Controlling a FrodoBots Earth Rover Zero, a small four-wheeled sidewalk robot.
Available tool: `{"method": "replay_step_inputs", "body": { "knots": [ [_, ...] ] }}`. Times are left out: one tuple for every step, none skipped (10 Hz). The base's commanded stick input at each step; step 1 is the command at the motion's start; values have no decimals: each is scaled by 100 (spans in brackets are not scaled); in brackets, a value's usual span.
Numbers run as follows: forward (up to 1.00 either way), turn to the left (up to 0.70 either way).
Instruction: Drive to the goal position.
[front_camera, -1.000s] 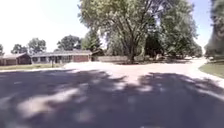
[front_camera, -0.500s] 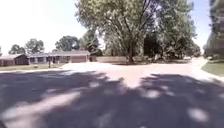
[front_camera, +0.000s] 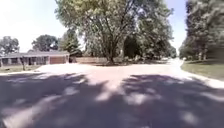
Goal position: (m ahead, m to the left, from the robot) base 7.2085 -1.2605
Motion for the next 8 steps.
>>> {"method": "replay_step_inputs", "body": {
  "knots": [
    [70,0],
    [70,0],
    [70,0],
    [70,0],
    [70,0],
    [70,0],
    [70,0],
    [70,0]
  ]
}}
